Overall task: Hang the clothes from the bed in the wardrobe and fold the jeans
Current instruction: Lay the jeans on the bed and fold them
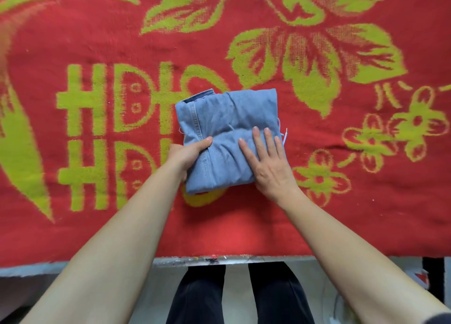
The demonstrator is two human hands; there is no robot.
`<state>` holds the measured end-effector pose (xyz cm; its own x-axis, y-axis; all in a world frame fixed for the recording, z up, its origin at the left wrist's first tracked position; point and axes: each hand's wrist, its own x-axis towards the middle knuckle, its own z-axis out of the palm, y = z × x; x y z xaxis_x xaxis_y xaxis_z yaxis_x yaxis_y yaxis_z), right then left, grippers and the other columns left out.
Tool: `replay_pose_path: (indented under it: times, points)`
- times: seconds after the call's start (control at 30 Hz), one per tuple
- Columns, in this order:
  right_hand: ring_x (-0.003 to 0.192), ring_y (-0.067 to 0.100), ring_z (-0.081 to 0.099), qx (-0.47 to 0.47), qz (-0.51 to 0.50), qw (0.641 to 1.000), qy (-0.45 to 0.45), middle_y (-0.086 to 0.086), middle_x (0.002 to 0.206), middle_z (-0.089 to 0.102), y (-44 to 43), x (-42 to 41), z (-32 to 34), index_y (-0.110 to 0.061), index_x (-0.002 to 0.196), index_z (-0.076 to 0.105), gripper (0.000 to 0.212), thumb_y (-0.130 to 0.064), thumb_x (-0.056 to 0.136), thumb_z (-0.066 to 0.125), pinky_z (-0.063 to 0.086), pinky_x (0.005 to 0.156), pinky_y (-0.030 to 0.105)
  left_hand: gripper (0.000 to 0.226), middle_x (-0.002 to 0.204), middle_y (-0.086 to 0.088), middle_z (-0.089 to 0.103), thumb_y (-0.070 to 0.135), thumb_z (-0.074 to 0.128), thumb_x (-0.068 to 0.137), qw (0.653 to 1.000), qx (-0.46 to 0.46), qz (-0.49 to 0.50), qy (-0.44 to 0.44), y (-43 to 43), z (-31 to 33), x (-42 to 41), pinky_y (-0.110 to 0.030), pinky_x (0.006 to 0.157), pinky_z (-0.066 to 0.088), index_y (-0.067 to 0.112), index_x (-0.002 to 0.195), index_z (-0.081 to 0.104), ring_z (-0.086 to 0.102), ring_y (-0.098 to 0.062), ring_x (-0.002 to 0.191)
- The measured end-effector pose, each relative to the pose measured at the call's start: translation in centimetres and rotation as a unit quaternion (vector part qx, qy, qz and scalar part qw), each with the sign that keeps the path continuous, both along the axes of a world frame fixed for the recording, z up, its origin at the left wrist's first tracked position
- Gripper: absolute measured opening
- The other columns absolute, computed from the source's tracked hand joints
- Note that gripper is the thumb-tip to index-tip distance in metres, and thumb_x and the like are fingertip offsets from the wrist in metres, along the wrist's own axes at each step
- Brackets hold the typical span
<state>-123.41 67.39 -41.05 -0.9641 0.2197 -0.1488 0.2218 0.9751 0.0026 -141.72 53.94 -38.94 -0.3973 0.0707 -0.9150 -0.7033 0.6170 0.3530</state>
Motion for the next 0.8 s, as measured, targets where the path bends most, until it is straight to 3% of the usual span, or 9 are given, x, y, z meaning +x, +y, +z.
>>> replay_pose_path:
  times: [0.03, 0.07, 0.13, 0.2, 0.27, 0.37, 0.47, 0.63, 0.8]
  points:
    - [0.136, 0.05, 0.041, 0.022, -0.002, 1.0, -0.003, 0.026, 0.152, 0.04, 0.0, -0.4, -0.2, -0.019, 0.15, 0.041, 0.066, -0.013, 0.088, 0.061, 0.042, 0.106, 0.059, 0.086, 0.141, -0.017, 0.051, 0.048, 0.078, 0.076, 0.985, -0.079, -0.067, 0.138, -0.4, 0.0, 1.1, -0.047, 0.104, 0.045, 0.004, 0.14, 0.042, 0.055, -0.033, 0.123]
    - [0.135, 0.049, 0.043, 0.035, -0.003, 0.999, -0.011, 0.025, 0.151, 0.041, -0.1, -0.5, -0.4, -0.017, 0.15, 0.041, 0.06, -0.011, 0.092, 0.053, 0.043, 0.105, 0.057, 0.093, 0.149, -0.02, 0.038, 0.054, 0.071, 0.079, 0.936, -0.121, -0.151, 0.294, -0.8, 0.1, 2.3, -0.047, 0.111, 0.036, 0.005, 0.147, 0.032, 0.042, -0.036, 0.134]
    - [0.135, 0.046, 0.045, 0.04, -0.004, 0.999, -0.031, 0.024, 0.152, 0.04, -0.2, -0.4, -0.6, -0.012, 0.151, 0.039, 0.057, -0.011, 0.094, 0.045, 0.044, 0.106, 0.054, 0.09, 0.157, -0.022, 0.024, 0.057, 0.056, 0.083, 0.793, -0.066, -0.315, 0.518, -1.9, 0.4, 5.1, -0.051, 0.118, 0.021, 0.006, 0.152, 0.027, 0.022, -0.038, 0.145]
    - [0.136, 0.045, 0.045, 0.028, -0.009, 0.998, -0.049, 0.023, 0.153, 0.04, -0.1, -0.3, -0.5, -0.005, 0.15, 0.039, 0.057, -0.011, 0.093, 0.043, 0.045, 0.106, 0.052, 0.101, 0.161, -0.021, 0.015, 0.065, 0.053, 0.077, 0.679, -0.008, -0.484, 0.552, -3.1, -0.4, 7.3, -0.061, 0.117, 0.014, 0.006, 0.154, 0.024, 0.01, -0.038, 0.15]
    - [0.137, 0.045, 0.042, 0.007, -0.019, 0.997, -0.07, 0.023, 0.154, 0.037, -0.1, -0.6, 0.0, -0.001, 0.15, 0.037, 0.059, -0.01, 0.092, 0.037, 0.044, 0.107, 0.052, 0.12, 0.163, -0.019, 0.005, 0.074, 0.059, 0.068, 0.632, -0.047, -0.593, 0.497, -4.2, -1.7, 7.9, -0.068, 0.113, 0.013, 0.009, 0.156, 0.011, 0.001, -0.041, 0.15]
    - [0.147, 0.047, 0.022, -0.037, -0.033, 0.991, -0.124, 0.023, 0.163, 0.015, -0.3, -1.3, 0.8, -0.001, 0.157, 0.014, 0.066, -0.007, 0.091, 0.022, 0.027, 0.118, 0.054, 0.131, 0.164, -0.015, 0.004, 0.073, 0.069, 0.062, 0.63, -0.113, -0.612, 0.465, -3.9, -2.5, 7.3, -0.072, 0.111, 0.012, 0.018, 0.156, -0.003, 0.003, -0.045, 0.149]
    - [0.151, 0.044, 0.01, -0.059, -0.039, 0.984, -0.166, 0.02, 0.165, 0.004, -0.2, -2.0, 2.2, -0.005, 0.158, 0.0, 0.073, 0.0, 0.092, 0.032, 0.016, 0.121, 0.052, 0.125, 0.164, -0.013, 0.008, 0.061, 0.074, 0.064, 0.638, -0.141, -0.603, 0.457, -2.9, -2.0, 6.8, -0.069, 0.112, 0.013, 0.02, 0.157, 0.001, 0.009, -0.047, 0.147]
    - [0.148, 0.042, 0.019, -0.049, -0.038, 0.982, -0.18, 0.019, 0.164, 0.011, -0.2, -3.4, 6.9, -0.009, 0.158, 0.002, 0.067, -0.004, 0.099, 0.032, 0.026, 0.117, 0.052, 0.107, 0.161, -0.012, 0.025, 0.025, 0.075, 0.07, 0.655, -0.111, -0.602, 0.443, -2.4, 3.0, 5.4, -0.055, 0.109, 0.033, 0.019, 0.157, 0.013, 0.029, -0.042, 0.142]
    - [0.139, 0.039, 0.037, -0.048, -0.043, 0.988, -0.137, 0.02, 0.16, 0.024, -1.6, -3.6, 16.0, -0.01, 0.156, 0.015, 0.06, -0.005, 0.099, 0.034, 0.04, 0.107, 0.048, 0.101, 0.156, -0.007, 0.034, 0.026, 0.077, 0.074, 0.65, -0.096, -0.592, 0.467, -3.4, 12.9, 4.2, -0.04, 0.095, 0.049, 0.024, 0.156, 0.018, 0.04, -0.03, 0.137]
